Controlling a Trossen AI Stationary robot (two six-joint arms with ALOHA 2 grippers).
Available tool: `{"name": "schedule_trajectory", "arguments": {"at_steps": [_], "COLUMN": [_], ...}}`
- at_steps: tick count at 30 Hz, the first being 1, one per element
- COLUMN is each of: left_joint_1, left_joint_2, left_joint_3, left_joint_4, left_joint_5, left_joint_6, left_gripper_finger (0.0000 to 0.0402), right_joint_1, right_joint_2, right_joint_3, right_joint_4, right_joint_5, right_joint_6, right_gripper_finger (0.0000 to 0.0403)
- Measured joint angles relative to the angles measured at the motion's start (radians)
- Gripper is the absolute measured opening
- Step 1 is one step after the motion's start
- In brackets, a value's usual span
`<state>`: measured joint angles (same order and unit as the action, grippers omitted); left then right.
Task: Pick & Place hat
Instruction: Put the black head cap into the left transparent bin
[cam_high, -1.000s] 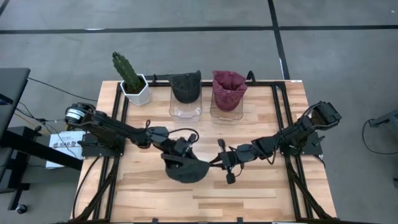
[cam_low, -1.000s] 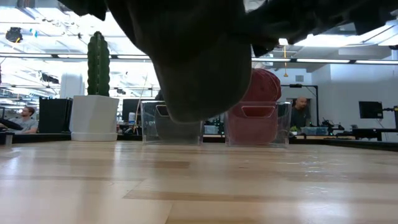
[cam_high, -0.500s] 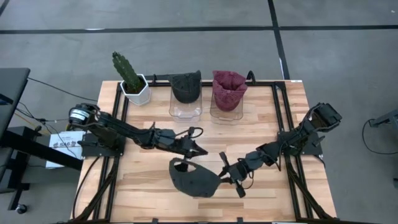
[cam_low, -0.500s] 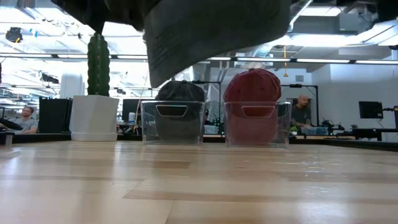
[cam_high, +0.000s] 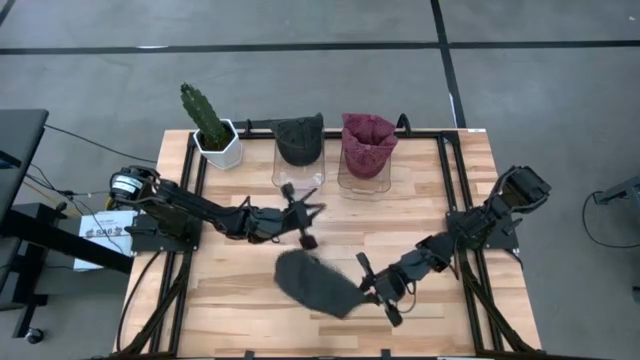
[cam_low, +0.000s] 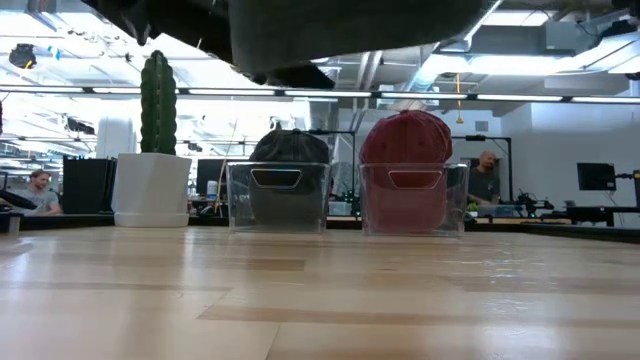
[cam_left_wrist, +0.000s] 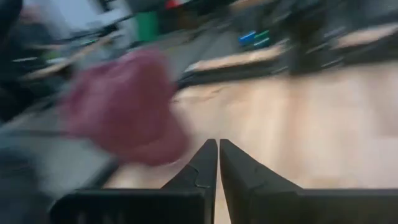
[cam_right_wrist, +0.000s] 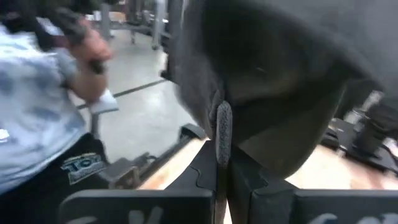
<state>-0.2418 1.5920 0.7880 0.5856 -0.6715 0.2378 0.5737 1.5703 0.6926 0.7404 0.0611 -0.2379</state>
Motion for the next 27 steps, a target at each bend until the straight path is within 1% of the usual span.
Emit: {"name": "schedule_trajectory", "arguments": {"at_steps": [3, 6, 7, 10, 13, 15, 19, 21, 22, 26, 27], "left_joint_1": [0.003, 0.021, 0.029, 0.021, -0.012, -0.039, -0.091, -0.112, -0.120, -0.133, -0.133], "left_joint_2": [0.000, -0.005, -0.012, -0.038, -0.061, -0.082, -0.130, -0.153, -0.162, -0.168, -0.168], "left_joint_3": [-0.001, 0.000, 0.000, 0.000, 0.000, 0.000, 0.000, 0.001, 0.001, 0.001, 0.001], "left_joint_4": [0.008, 0.008, 0.010, 0.000, -0.084, -0.164, -0.320, -0.369, -0.383, -0.394, -0.394], "left_joint_5": [-0.158, -0.260, -0.273, -0.271, -0.240, -0.245, -0.244, -0.244, -0.251, -0.385, -0.396], "left_joint_6": [0.069, 0.108, 0.110, 0.109, 0.123, 0.146, 0.151, 0.147, 0.139, 0.123, 0.122], "left_gripper_finger": [0.0017, 0.0017, 0.0017, 0.0017, 0.0017, 0.0017, 0.0017, 0.0017, 0.0017, 0.0017, 0.0017], "right_joint_1": [0.014, 0.028, 0.031, 0.034, 0.035, 0.035, 0.053, 0.074, 0.085, 0.136, 0.148], "right_joint_2": [-0.001, -0.001, -0.001, -0.005, -0.013, -0.015, -0.023, -0.030, -0.034, -0.068, -0.078], "right_joint_3": [0.000, 0.000, 0.000, 0.000, -0.001, 0.000, 0.030, 0.039, 0.046, 0.055, 0.056], "right_joint_4": [-0.014, -0.014, -0.014, -0.040, -0.077, -0.070, -0.096, -0.109, -0.124, -0.199, -0.205], "right_joint_5": [-0.005, 0.017, 0.038, 0.155, 0.291, 0.364, 0.405, 0.464, 0.497, 0.673, 0.699], "right_joint_6": [-0.013, -0.029, -0.029, -0.011, 0.039, 0.093, 0.129, 0.125, 0.120, 0.117, 0.117], "right_gripper_finger": [0.0001, 0.0001, 0.0001, 0.0001, 0.0001, 0.0001, 0.0001, 0.0001, 0.0001, 0.0001, 0.0001]}}
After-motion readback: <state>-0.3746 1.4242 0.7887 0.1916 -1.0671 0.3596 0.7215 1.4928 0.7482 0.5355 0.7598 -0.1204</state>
